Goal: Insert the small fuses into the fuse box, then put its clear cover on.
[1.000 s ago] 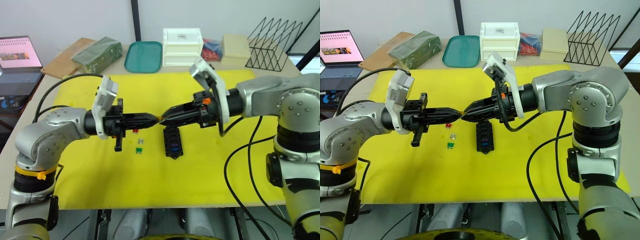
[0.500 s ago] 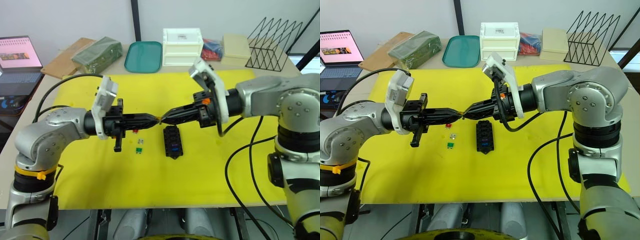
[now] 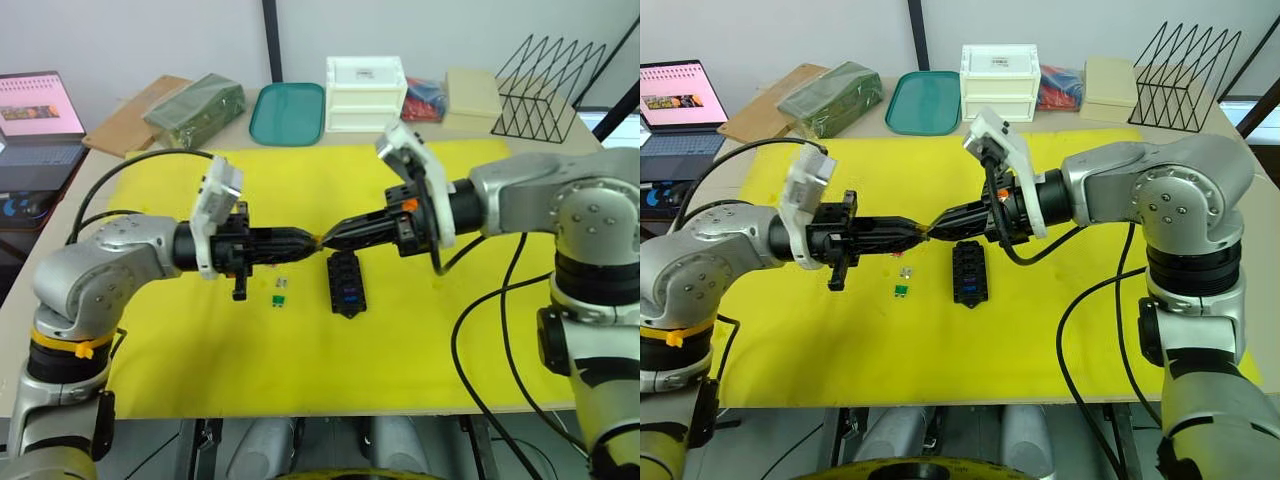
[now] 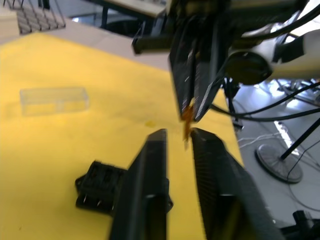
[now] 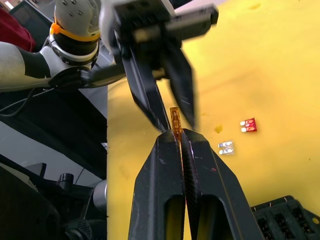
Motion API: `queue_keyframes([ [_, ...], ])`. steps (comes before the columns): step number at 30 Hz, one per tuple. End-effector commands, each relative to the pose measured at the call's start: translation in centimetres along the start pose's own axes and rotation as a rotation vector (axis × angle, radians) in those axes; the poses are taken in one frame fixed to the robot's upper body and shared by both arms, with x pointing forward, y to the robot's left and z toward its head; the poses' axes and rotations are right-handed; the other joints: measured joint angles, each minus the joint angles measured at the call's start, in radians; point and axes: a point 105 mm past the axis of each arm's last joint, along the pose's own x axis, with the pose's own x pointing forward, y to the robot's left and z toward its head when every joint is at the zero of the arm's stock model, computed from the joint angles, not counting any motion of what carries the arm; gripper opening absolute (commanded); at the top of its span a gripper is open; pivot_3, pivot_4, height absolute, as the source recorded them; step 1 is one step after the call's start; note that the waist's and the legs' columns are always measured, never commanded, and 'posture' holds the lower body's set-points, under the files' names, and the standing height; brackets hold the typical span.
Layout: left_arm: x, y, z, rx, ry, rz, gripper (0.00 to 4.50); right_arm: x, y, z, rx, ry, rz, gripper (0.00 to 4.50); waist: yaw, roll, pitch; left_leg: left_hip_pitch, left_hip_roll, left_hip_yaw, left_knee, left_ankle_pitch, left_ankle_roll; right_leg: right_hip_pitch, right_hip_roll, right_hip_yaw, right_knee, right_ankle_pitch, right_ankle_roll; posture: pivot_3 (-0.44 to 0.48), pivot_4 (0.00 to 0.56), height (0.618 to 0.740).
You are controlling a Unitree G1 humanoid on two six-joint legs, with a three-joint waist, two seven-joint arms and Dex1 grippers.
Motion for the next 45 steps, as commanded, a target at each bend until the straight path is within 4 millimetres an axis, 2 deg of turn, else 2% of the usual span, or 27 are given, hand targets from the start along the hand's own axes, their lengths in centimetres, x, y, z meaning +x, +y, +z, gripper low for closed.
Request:
queue_keyframes([
  [1, -0.4, 0.3, -2.1, 0.089, 0.123, 0.017, 2.07, -0.1, -0.1, -0.9, -0.145, 0.048, -0.030, 0.00, 0.000, 0.000, 0.000, 0.000, 0.000, 0.000, 0.000, 0.000, 0.000, 0.000, 0.000, 0.000, 0.000, 0.000, 0.000, 0.000, 0.150, 0.740],
  [3, -0.6, 0.5, -3.5, 0.117, 0.177, 0.011, 2.79, -0.1, -0.5, -1.7, -0.174, 0.075, -0.031, 0.00, -0.002, 0.000, 0.000, 0.000, 0.000, 0.001, -0.001, 0.000, 0.000, 0.000, 0.000, 0.000, -0.001, 0.000, 0.000, 0.000, 0.150, 0.740],
  [8, -0.2, 1.1, -7.1, 0.166, 0.255, 0.003, 4.49, 0.1, -2.4, -5.1, -0.315, 0.199, -0.060, 0.00, 0.001, 0.000, 0.000, 0.000, 0.000, 0.002, -0.001, 0.000, 0.000, 0.000, 0.000, 0.000, -0.001, 0.000, 0.000, 0.000, 0.150, 0.740],
  [12, 0.9, 1.4, -8.4, 0.206, 0.262, -0.021, 4.49, 0.4, -3.3, -6.3, -0.382, 0.232, -0.046, 0.00, 0.001, 0.000, 0.000, 0.000, 0.000, 0.002, -0.001, 0.000, 0.000, 0.000, 0.000, 0.000, -0.001, 0.000, 0.000, 0.000, 0.150, 0.740],
  [15, 1.9, 1.8, -8.1, 0.238, 0.234, -0.031, 4.49, 0.6, -3.6, -7.1, -0.406, 0.259, -0.034, 0.00, 0.003, 0.000, 0.000, 0.000, 0.000, 0.002, -0.001, 0.000, 0.000, 0.000, 0.000, 0.000, -0.001, 0.000, 0.000, 0.000, 0.150, 0.740],
  [23, 3.1, 2.5, -8.1, 0.304, 0.224, -0.028, 4.49, 0.6, -4.4, -7.7, -0.429, 0.285, -0.044, 0.00, 0.003, 0.000, 0.000, 0.000, 0.000, 0.001, -0.001, 0.000, 0.000, 0.000, 0.000, 0.000, -0.001, 0.000, 0.000, 0.000, 0.150, 0.740],
  [36, 3.7, 2.6, -8.2, 0.331, 0.221, -0.027, 4.49, 0.6, -4.9, -8.3, -0.417, 0.301, -0.059, 0.00, 0.003, 0.000, 0.000, 0.000, 0.000, 0.001, 0.000, 0.000, 0.000, 0.000, 0.000, 0.000, -0.001, 0.000, 0.000, 0.000, 0.150, 0.740],
  [45, 3.8, 2.4, -8.2, 0.337, 0.225, -0.033, 4.49, 0.3, -5.3, -8.0, -0.416, 0.292, -0.088, 0.00, 0.002, 0.000, 0.000, 0.000, 0.000, 0.001, 0.000, 0.000, 0.000, 0.000, 0.000, 0.000, -0.001, 0.000, 0.000, 0.000, 0.150, 0.740],
])
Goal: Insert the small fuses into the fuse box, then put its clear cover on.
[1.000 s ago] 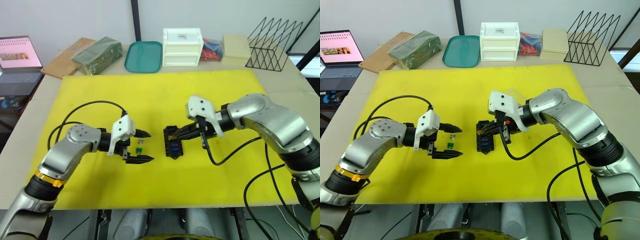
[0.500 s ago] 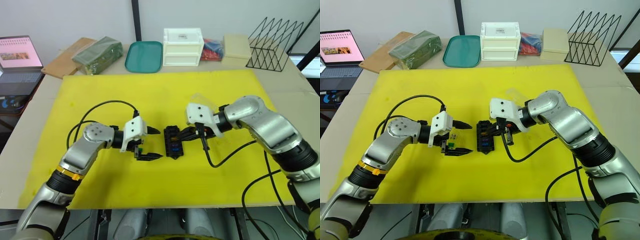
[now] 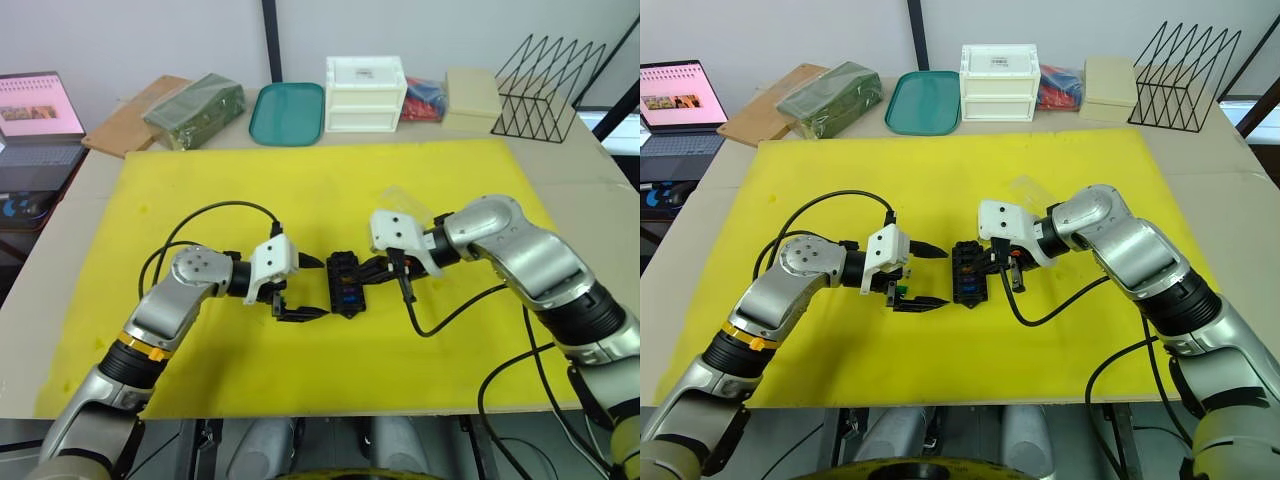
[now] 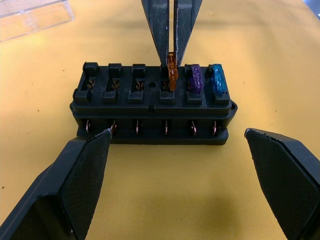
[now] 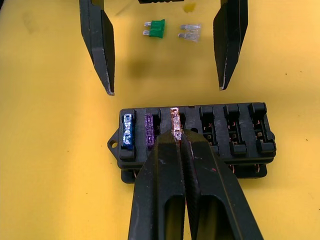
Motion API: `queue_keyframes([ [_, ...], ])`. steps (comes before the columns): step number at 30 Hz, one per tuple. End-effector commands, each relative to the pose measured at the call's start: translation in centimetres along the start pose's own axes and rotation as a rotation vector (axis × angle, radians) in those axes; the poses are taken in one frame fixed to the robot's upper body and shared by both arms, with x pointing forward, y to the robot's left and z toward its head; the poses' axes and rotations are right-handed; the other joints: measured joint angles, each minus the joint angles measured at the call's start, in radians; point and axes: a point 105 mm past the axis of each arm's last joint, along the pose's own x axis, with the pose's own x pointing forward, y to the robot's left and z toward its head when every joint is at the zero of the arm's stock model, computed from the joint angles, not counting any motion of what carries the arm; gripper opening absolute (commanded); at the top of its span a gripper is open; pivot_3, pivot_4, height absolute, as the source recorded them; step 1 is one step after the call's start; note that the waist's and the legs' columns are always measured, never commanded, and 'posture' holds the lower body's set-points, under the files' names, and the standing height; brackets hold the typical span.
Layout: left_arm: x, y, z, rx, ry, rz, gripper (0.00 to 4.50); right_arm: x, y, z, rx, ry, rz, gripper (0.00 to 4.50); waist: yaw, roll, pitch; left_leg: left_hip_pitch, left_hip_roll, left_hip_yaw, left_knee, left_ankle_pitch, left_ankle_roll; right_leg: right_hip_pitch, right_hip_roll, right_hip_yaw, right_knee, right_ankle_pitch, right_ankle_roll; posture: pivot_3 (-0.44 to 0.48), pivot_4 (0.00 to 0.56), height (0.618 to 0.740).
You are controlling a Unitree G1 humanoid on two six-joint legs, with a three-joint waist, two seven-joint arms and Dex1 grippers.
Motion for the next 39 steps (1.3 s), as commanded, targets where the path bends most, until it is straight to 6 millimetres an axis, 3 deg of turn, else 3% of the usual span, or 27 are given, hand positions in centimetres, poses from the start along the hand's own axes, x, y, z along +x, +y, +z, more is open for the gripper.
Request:
queue_keyframes([
  [1, -0.1, 0.1, 1.0, 0.045, -0.015, 0.001, 4.49, -1.1, -0.7, 0.8, -0.020, -0.021, -0.045, 0.00, 0.000, 0.000, 0.000, 0.000, 0.000, 0.000, 0.000, 0.000, 0.000, 0.000, 0.000, 0.000, 0.000, 0.000, 0.000, 0.000, 0.150, 0.740],
  [39, 0.2, -0.1, 1.4, 0.057, -0.017, -0.005, 4.49, -0.5, -0.1, 0.3, -0.005, 0.004, -0.031, 0.00, 0.001, 0.000, 0.000, 0.000, 0.000, 0.000, 0.000, 0.000, 0.000, 0.000, 0.000, 0.000, 0.000, 0.000, 0.000, 0.000, 0.150, 0.740],
])
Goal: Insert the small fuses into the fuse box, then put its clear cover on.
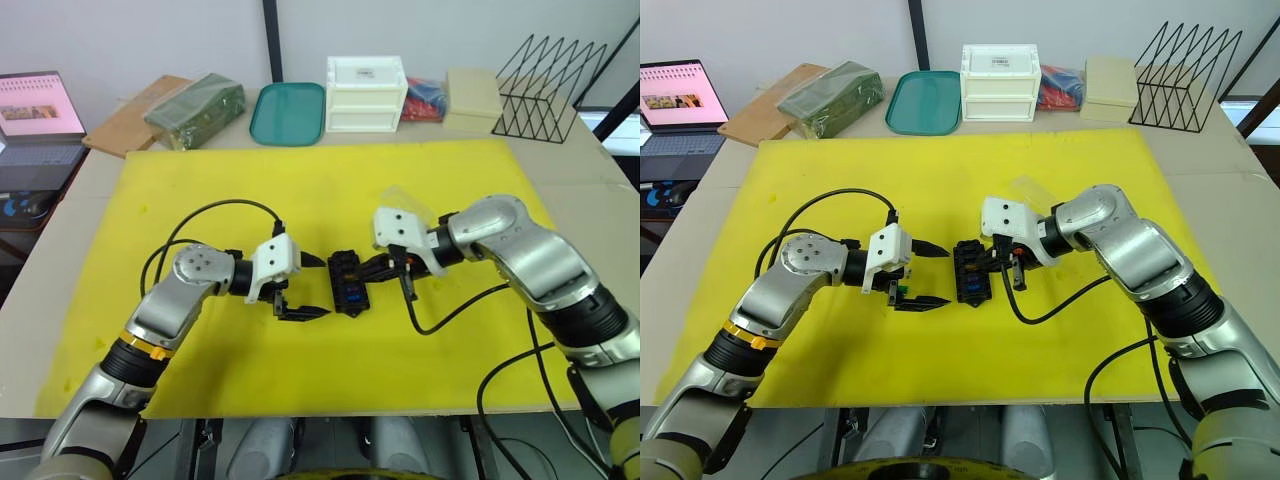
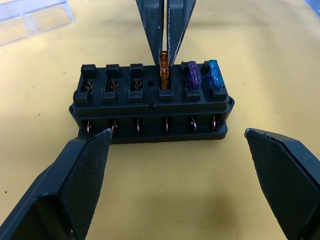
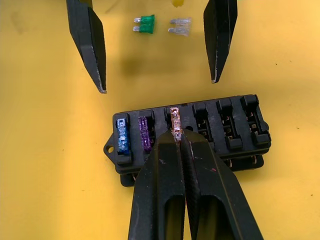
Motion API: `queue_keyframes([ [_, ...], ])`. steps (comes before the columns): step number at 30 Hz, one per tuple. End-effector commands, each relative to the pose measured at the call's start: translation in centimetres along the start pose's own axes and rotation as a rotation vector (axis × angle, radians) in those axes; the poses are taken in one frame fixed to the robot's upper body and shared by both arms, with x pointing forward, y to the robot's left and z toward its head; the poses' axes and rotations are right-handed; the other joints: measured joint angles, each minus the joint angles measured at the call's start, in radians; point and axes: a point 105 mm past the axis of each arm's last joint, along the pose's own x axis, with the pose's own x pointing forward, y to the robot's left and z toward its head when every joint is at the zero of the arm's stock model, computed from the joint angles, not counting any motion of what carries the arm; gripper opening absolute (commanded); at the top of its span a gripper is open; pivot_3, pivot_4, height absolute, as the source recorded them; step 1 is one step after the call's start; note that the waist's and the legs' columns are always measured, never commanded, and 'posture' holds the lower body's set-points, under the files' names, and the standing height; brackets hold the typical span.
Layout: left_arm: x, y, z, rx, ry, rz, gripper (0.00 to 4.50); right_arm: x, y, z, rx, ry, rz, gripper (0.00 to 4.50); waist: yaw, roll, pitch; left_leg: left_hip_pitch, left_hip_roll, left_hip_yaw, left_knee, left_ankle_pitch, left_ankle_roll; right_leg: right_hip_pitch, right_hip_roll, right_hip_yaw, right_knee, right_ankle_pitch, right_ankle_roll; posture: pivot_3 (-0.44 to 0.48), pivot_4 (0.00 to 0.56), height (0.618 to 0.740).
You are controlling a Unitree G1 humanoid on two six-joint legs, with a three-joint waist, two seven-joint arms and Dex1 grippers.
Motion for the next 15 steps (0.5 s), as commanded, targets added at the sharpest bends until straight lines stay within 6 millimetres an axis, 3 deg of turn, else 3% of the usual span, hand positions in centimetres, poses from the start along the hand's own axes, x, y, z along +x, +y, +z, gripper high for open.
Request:
queue_keyframes([
  [1, 0.00, -0.16, 1.04, 0.041, -0.020, -0.002, 4.49, -0.10, 0.06, 0.46, -0.032, -0.006, -0.001, 0.00, 0.000, 0.000, 0.000, 0.000, 0.000, 0.000, 0.000, 0.000, 0.000, 0.000, 0.000, 0.000, 0.000, 0.000, 0.000, 0.000, 0.150, 0.740],
  [15, 0.15, -0.41, 0.73, 0.038, -0.020, -0.001, 4.49, 0.10, 0.21, -0.07, -0.041, 0.027, 0.015, 0.00, 0.000, 0.000, 0.000, 0.000, 0.000, 0.000, 0.000, 0.000, 0.000, 0.000, 0.000, 0.000, 0.000, 0.000, 0.000, 0.000, 0.150, 0.740],
])
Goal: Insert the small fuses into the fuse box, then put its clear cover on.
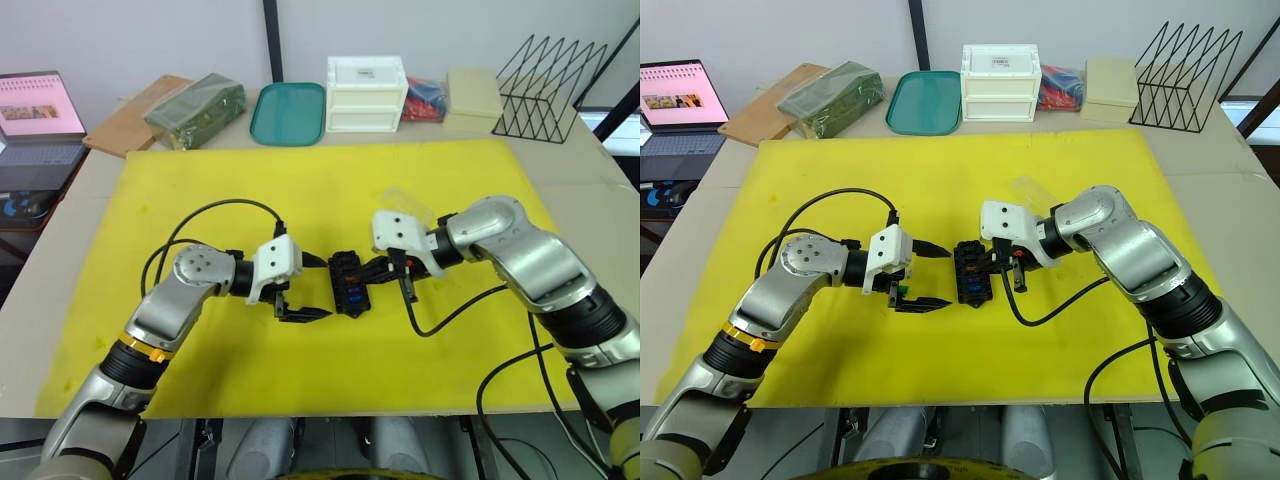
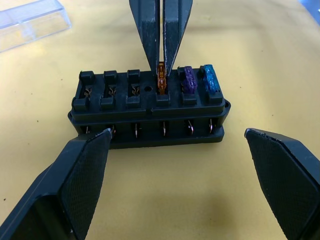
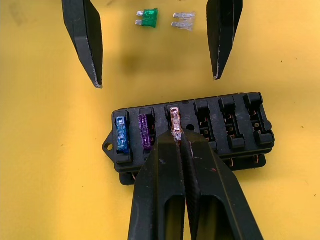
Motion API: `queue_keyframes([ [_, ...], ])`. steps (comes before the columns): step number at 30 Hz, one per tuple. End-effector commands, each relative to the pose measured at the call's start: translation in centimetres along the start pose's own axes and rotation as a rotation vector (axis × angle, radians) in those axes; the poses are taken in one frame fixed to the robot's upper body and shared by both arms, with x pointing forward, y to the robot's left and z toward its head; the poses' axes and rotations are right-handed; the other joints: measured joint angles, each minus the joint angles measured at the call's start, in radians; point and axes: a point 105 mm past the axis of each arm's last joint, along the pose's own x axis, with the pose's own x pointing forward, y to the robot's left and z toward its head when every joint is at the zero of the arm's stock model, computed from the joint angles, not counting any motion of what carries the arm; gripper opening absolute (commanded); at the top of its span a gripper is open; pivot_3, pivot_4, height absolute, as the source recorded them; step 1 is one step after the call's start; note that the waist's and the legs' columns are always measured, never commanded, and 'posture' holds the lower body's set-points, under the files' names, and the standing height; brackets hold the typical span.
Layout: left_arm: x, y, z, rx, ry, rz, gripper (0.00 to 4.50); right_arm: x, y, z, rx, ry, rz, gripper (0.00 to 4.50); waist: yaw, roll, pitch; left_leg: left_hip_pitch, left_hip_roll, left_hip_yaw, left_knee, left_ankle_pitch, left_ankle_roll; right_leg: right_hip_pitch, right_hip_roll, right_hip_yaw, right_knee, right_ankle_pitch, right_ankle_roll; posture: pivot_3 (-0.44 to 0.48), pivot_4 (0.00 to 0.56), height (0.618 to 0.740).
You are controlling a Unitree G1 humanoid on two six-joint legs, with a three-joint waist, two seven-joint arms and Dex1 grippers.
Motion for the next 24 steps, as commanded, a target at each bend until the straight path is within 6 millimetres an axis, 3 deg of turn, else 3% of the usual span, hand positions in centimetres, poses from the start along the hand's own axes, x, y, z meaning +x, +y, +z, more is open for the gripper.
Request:
queue_keyframes([
  [1, 0.1, -0.1, 0.6, 0.028, -0.016, 0.000, 4.49, 0.0, 0.0, -0.1, -0.032, 0.027, -0.002, 0.00, 0.000, 0.000, 0.000, 0.000, 0.000, 0.000, 0.000, 0.000, 0.000, 0.000, 0.000, 0.000, 0.000, 0.000, 0.000, 0.000, 0.150, 0.740],
  [12, 0.2, 0.0, 0.4, 0.032, -0.012, 0.006, 4.49, 1.3, -0.1, -1.9, -0.037, 0.117, 0.007, 0.00, -0.001, -0.001, -0.002, 0.002, 0.000, 0.000, 0.000, 0.000, 0.000, 0.002, 0.000, 0.000, 0.000, 0.000, 0.000, 0.000, 0.150, 0.740],
  [24, 0.2, 0.0, 0.3, 0.033, -0.009, 0.005, 4.49, 0.6, -0.2, -0.3, -0.045, 0.071, 0.000, 0.00, -0.002, -0.001, -0.002, 0.002, 0.000, 0.000, 0.000, 0.000, 0.000, 0.002, 0.000, 0.000, 0.000, 0.000, 0.000, 0.000, 0.150, 0.740],
])
